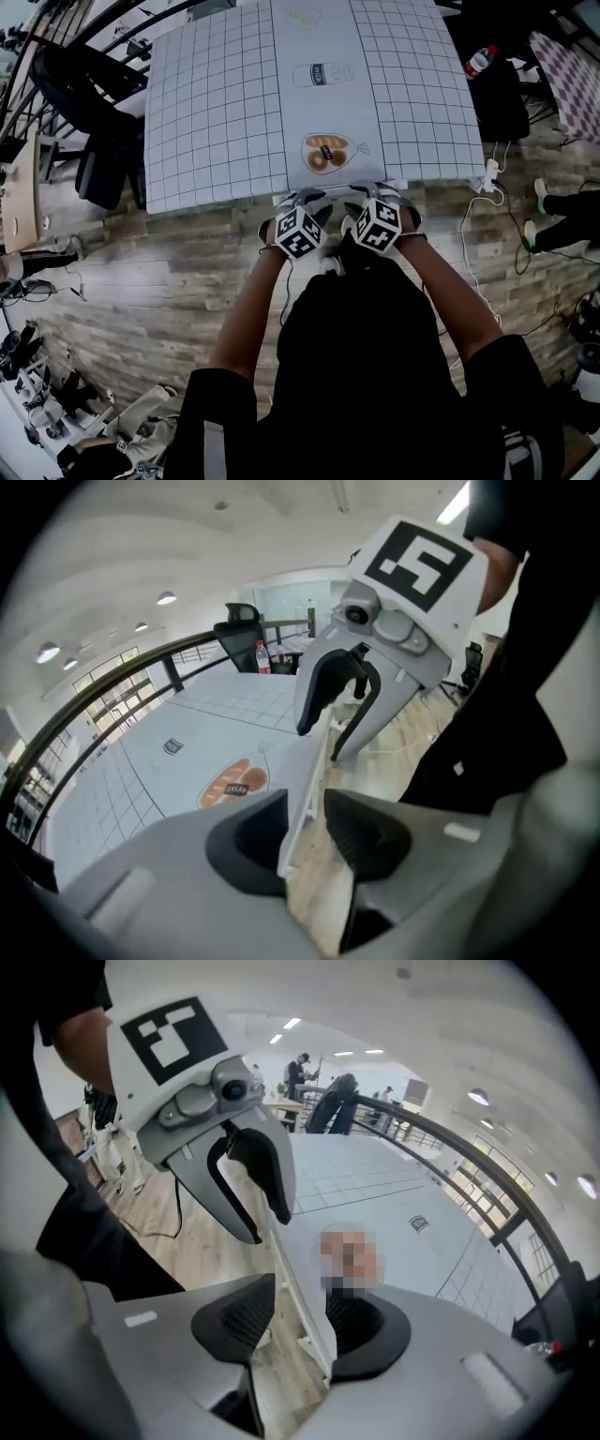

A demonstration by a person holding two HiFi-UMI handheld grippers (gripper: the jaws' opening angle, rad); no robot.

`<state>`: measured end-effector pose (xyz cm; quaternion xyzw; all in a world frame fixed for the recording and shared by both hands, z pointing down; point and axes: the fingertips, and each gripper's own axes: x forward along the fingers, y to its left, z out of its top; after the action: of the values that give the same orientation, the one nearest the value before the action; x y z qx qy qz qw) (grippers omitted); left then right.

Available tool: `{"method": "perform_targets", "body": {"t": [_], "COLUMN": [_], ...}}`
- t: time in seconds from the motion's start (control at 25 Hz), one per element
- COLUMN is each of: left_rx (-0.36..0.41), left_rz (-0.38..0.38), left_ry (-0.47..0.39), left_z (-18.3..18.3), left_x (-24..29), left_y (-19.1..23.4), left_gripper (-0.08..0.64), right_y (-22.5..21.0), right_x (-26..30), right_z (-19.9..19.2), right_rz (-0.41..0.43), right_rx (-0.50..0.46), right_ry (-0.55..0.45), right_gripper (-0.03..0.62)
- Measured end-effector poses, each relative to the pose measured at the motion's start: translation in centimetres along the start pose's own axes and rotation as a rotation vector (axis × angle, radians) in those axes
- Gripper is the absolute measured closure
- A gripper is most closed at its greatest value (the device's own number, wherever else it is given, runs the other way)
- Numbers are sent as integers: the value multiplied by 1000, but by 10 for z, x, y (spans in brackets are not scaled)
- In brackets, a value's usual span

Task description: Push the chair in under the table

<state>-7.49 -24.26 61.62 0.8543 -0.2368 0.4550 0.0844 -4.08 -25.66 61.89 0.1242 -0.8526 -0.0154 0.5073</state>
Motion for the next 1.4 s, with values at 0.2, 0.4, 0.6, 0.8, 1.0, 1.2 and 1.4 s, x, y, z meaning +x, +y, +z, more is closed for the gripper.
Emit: {"method": "perform_targets", "body": {"t": [0.2, 0.4, 0.6, 0.8, 1.0, 1.2, 1.4], "left_rx": [-44, -114, -237, -366, -420, -419, -395], "left_rz": [43, 116, 210, 343, 401, 433, 472], "left_ry": [-99, -184, -285, -446, -603, -692, -701], "left_z": [7, 9, 4, 23, 53, 65, 64], "left_x": [-35, -72, -109, -151, -194, -222, -239], "left_y": [-16, -20, -34, -39, -58, -75, -78], "left_gripper": [436, 447, 519, 549, 549, 549, 549], "right_y": [16, 38, 69, 68, 66, 75, 75], "right_x": [-34, -63, -105, -145, -190, -226, -251], "right_z": [4, 13, 39, 57, 62, 72, 88], "right_rz": [-70, -93, -113, -144, -245, -335, -427], "right_rx": [71, 106, 189, 438, 575, 626, 599], "right_ry": [-65, -119, -274, -528, -717, -815, -863], "right_gripper": [433, 445, 487, 592, 594, 594, 594]}}
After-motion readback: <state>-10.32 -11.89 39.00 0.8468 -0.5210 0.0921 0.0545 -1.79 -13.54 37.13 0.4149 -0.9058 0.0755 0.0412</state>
